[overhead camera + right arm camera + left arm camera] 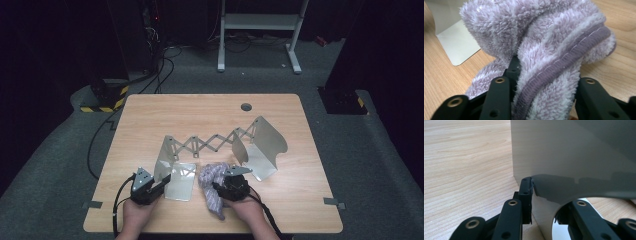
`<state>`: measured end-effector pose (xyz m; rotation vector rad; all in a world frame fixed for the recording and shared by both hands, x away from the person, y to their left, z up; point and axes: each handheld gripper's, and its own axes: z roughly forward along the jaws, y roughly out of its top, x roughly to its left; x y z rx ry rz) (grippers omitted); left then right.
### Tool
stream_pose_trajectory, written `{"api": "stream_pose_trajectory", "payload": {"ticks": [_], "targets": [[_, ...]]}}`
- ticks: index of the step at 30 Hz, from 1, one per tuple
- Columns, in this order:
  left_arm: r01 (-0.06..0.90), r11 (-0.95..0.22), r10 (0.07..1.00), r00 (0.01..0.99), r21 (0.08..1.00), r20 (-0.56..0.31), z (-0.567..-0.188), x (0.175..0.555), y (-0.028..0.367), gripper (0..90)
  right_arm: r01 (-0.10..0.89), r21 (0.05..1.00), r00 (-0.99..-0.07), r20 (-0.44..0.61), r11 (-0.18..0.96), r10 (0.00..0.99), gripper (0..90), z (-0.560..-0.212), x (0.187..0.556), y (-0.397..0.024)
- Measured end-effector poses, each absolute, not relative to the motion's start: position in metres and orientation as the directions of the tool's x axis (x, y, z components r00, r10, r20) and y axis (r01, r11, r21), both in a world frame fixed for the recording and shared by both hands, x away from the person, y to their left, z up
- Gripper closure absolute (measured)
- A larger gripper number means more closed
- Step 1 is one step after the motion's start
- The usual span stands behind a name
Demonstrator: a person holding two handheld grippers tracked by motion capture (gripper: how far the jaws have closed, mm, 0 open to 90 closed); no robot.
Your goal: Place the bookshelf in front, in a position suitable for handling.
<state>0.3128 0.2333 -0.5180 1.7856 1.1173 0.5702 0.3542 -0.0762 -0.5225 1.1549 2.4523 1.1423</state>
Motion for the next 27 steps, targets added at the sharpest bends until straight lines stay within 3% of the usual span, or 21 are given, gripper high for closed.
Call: {"api": "stream_pose_trajectory", "payload": {"ticks": [5, 9, 15, 21, 27], "targets": [[0.446, -0.16, 0.874, 0.479, 0.88, -0.084, -0.518, 0.313, 0.233, 71.6, 0.539, 0.743, -0.671, 0.095, 0.396, 0.735, 65.6, -0.516, 0.346, -0.079], [0.448, -0.16, 0.875, 0.477, 0.88, -0.083, -0.518, 0.313, 0.233, 71.6, 0.495, 0.795, -0.615, 0.035, 0.351, 0.788, 65.6, -0.503, 0.333, -0.095], [0.448, -0.161, 0.876, 0.475, 0.879, -0.082, -0.519, 0.313, 0.232, 71.8, 0.497, 0.834, -0.55, 0.09, 0.239, 0.83, 65.2, -0.495, 0.341, -0.09], [0.446, -0.165, 0.878, 0.473, 0.88, -0.075, -0.519, 0.313, 0.232, 72.2, 0.556, 0.805, -0.533, 0.152, 0.209, 0.832, 65.3, -0.509, 0.364, -0.066], [0.444, -0.168, 0.879, 0.472, 0.88, -0.07, -0.519, 0.313, 0.232, 72.0, 0.526, 0.828, -0.555, 0.16, 0.196, 0.816, 65.6, -0.495, 0.364, -0.058]]}}
